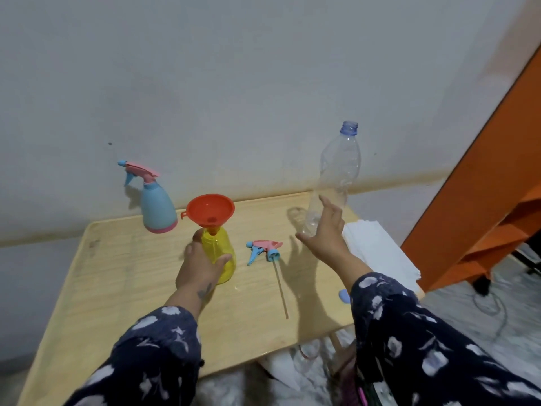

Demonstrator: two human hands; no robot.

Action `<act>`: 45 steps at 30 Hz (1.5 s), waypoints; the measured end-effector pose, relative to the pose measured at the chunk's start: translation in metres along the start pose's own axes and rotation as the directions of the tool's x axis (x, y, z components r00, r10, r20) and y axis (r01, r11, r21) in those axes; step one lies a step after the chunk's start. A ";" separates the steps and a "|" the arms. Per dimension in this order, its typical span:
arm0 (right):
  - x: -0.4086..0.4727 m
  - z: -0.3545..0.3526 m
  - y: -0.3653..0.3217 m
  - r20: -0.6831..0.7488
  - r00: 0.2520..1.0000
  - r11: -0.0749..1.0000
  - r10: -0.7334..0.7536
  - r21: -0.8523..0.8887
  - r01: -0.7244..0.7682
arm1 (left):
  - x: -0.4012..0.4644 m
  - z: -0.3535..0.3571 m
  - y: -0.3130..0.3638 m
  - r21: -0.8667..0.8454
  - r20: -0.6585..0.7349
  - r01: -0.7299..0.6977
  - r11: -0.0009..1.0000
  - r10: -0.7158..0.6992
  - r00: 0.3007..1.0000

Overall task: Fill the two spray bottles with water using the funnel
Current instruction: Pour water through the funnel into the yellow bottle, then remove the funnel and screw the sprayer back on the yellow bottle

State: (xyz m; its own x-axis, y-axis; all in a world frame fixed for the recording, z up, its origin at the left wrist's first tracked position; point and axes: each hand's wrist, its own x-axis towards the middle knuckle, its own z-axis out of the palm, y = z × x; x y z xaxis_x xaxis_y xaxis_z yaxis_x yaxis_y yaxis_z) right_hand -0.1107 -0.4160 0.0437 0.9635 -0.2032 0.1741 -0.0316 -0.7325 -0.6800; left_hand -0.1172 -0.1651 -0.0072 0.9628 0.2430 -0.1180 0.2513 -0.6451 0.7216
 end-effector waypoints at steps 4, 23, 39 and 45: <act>-0.017 0.018 -0.033 0.023 0.995 0.995 -0.096 0.008 0.095 | -0.004 -0.004 -0.001 0.013 0.006 -0.032 0.999 0.032 0.999; -0.023 0.062 -0.143 0.269 0.956 0.934 -0.115 0.358 0.012 | -0.002 -0.011 -0.002 0.018 0.032 -0.013 1.000 0.012 0.999; -0.012 0.043 -0.148 0.325 0.928 0.923 -0.184 0.383 0.049 | 0.000 -0.011 -0.002 -0.057 0.032 -0.037 0.998 0.039 0.999; -0.012 0.042 -0.148 0.339 0.921 0.921 -0.190 0.386 0.048 | 0.000 -0.010 -0.003 -0.054 0.028 -0.026 0.998 0.027 0.999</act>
State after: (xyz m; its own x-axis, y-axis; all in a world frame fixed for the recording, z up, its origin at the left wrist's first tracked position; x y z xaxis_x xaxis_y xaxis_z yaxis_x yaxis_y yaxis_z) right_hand -0.1059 -0.2775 0.1125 0.9840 0.1719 0.0478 0.1192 -0.4341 -0.8929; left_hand -0.1189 -0.1561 -0.0022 0.9717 0.2049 -0.1173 0.2206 -0.6110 0.7603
